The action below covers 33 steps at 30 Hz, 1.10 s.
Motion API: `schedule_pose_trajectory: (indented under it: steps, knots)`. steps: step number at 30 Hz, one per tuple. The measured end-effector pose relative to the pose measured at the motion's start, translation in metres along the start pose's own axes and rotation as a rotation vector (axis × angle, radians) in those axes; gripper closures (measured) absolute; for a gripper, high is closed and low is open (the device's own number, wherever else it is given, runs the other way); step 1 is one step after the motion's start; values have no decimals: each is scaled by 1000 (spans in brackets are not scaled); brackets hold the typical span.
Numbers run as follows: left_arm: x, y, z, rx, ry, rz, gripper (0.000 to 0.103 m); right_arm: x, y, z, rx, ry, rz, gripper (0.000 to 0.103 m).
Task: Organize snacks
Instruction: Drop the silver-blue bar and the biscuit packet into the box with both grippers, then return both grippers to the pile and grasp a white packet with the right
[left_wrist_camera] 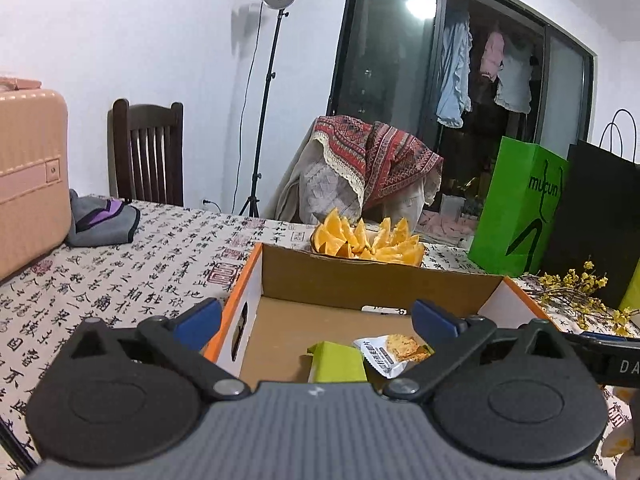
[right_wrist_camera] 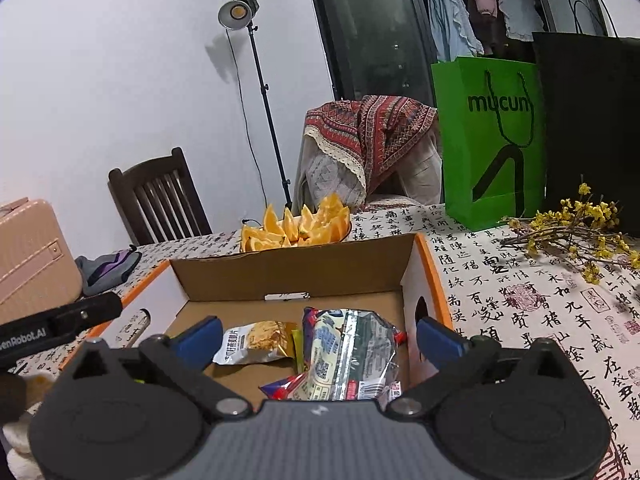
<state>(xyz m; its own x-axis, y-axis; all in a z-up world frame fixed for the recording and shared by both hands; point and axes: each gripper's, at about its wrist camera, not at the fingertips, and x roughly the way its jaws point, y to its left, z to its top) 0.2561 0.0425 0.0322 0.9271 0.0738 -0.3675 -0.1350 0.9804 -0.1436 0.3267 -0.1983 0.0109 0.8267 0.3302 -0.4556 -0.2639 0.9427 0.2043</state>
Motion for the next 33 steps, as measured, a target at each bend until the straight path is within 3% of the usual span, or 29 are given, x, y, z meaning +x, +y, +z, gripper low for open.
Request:
schedule_pose_trajectory:
  steps: [7,13,23,33]
  knots:
    - [-18,-7,9,23,-27,19,0,-29,4,7,-1,-30,-14,0]
    - [-41,-9,17,19,0,45,0,-72,14,5,-37,-47,8,0]
    - [-100,-5,-11,68,18,69,0,-106,43,-56,-138,97,0,0]
    - [-147,18,-58,69,86,65,0,-130,59,-116,-120,215,31,0]
